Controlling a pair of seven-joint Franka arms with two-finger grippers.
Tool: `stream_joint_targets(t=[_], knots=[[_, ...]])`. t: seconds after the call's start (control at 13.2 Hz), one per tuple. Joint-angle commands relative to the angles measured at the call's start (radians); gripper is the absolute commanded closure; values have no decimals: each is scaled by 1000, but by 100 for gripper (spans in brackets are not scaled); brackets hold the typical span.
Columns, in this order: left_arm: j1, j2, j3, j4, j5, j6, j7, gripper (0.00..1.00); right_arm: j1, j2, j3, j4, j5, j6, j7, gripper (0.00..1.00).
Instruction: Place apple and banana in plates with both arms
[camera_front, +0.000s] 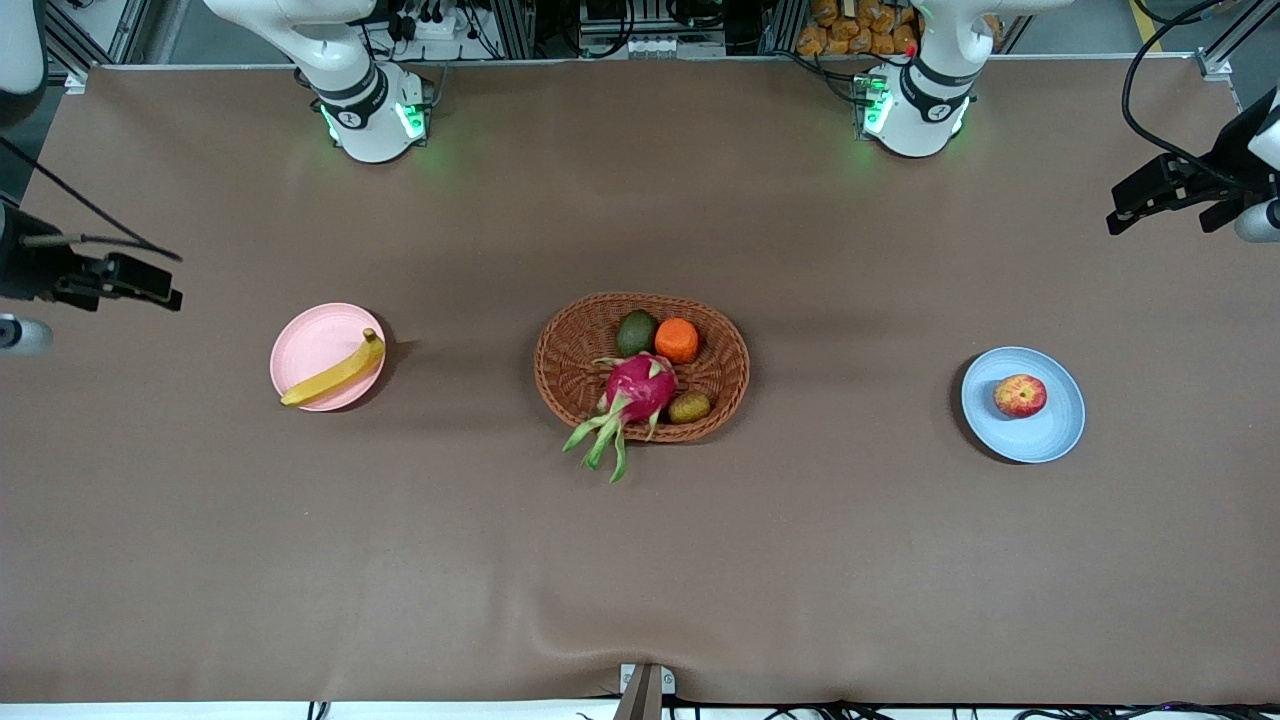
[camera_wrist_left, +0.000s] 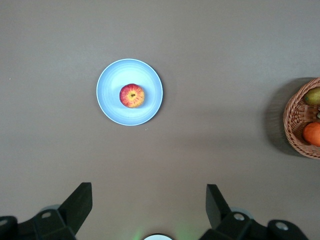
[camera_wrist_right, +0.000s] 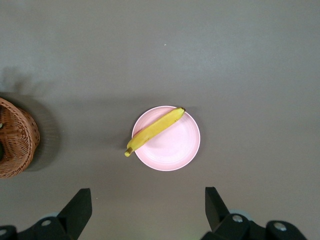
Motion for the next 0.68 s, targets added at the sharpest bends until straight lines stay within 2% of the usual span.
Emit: stream_joint_targets(t=[0.0, 0.08, 0.23, 0.38, 0.61], knots=[[-3, 5, -2, 15, -6, -15, -7, 0, -22, -202, 17, -291, 15, 148, -30, 0], [-3, 5, -2, 15, -6, -15, -9, 0, -21, -254, 19, -354, 15, 174, -30, 0], [-4, 5, -2, 15, -6, -15, -12, 0, -27, -267, 17, -365, 15, 155, -30, 0], [-4, 5, -3, 15, -6, -15, -12, 0, -40, -221, 17, -272, 7, 130, -25, 0], [-6, 5, -5, 16, -6, -15, -12, 0, -48, -146, 16, -117, 12, -4, -62, 0]])
